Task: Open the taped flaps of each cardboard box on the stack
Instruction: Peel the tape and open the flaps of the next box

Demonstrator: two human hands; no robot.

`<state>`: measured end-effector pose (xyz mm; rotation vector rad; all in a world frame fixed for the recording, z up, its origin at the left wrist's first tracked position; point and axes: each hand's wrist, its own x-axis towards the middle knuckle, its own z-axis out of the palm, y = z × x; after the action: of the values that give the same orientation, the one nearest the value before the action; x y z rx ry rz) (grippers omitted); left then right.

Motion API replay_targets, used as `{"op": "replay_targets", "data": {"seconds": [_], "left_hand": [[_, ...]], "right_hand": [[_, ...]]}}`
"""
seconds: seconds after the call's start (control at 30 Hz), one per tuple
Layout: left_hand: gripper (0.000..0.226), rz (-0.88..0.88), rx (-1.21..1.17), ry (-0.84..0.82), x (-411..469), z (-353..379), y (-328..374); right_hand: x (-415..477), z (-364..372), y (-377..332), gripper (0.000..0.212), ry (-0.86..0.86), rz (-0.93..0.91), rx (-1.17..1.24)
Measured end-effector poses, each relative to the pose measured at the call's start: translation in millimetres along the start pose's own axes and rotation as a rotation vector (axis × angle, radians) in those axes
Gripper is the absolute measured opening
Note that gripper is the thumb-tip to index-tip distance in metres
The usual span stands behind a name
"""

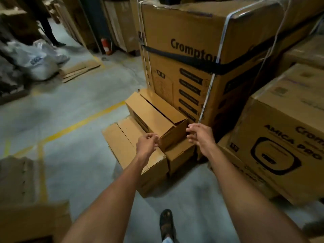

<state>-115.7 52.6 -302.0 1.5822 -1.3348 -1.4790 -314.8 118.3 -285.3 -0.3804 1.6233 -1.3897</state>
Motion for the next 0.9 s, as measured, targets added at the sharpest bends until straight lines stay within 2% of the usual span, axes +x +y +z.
{"op": "replay_targets", "data": {"seconds": [0.23, 0.47, 0.53, 0.63, 0.7, 0.77, 0.9], "left_hand": [[0.017, -0.160, 0.024, 0.008, 84.9, 2.7, -46.3], [0.020, -0.310, 0.007, -0.063, 207.4, 38.7, -81.8], [0.036, -0.354, -0.043, -0.096, 242.9, 52.2, -92.6], [0.084, -0.410, -0.089, -0.122, 291.1, 73.8, -112.4], [0.104, -0.432, -0.105, -0.099, 316.8, 87.7, -124.1], [0.114, -0.435, -0.119, -0.056, 333.1, 99.2, -135.2], [0.111, -0.378, -0.142, 0.025, 348.2, 120.0, -166.9]], "right_hand": [[76.2, 48.6, 45.8, 0.008, -0.019, 0.171, -0.147], [225.4, 68.3, 52.6, 0.012, 0.048, 0.222, -0.262], [270.6, 70.8, 54.4, 0.019, 0.086, 0.217, -0.301], [332.1, 73.4, 62.5, 0.025, 0.133, 0.171, -0.402], [366.6, 73.6, 70.8, 0.040, 0.149, 0.148, -0.477], [393.8, 73.7, 79.8, 0.056, 0.157, 0.147, -0.538], [429.6, 74.9, 103.5, 0.071, 0.147, 0.173, -0.611]]}}
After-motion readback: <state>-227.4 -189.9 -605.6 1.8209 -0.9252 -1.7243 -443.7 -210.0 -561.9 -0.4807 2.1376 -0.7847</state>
